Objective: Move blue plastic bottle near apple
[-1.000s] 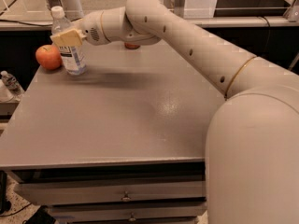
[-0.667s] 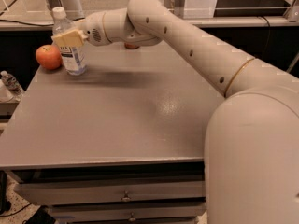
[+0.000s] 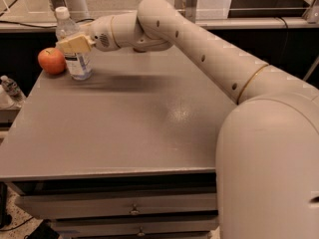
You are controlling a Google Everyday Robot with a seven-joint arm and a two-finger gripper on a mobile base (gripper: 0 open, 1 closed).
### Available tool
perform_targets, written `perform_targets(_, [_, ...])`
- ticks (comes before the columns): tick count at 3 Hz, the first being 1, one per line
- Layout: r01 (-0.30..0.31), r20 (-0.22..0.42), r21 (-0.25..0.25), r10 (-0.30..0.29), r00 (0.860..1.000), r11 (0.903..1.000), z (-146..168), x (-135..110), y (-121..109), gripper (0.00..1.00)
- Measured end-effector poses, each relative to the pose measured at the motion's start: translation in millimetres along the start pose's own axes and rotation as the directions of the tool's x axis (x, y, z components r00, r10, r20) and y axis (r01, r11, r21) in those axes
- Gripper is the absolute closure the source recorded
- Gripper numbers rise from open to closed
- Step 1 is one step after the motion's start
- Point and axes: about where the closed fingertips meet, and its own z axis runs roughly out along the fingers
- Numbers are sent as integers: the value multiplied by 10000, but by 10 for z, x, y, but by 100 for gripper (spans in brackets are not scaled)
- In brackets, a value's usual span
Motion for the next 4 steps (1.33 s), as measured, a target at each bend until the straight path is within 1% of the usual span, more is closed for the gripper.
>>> perform_targets(1, [-8, 12, -150, 9, 10000, 9999, 4, -1, 17, 0])
perform_targets(2, [13, 35, -238, -13, 10000, 9997, -40, -23, 27, 0])
perform_targets(3, [223, 54, -153, -222, 9997, 9996, -369, -77, 7, 0])
perform_targets(4, [592, 207, 89, -593, 9980, 9982, -1024, -154, -2, 0])
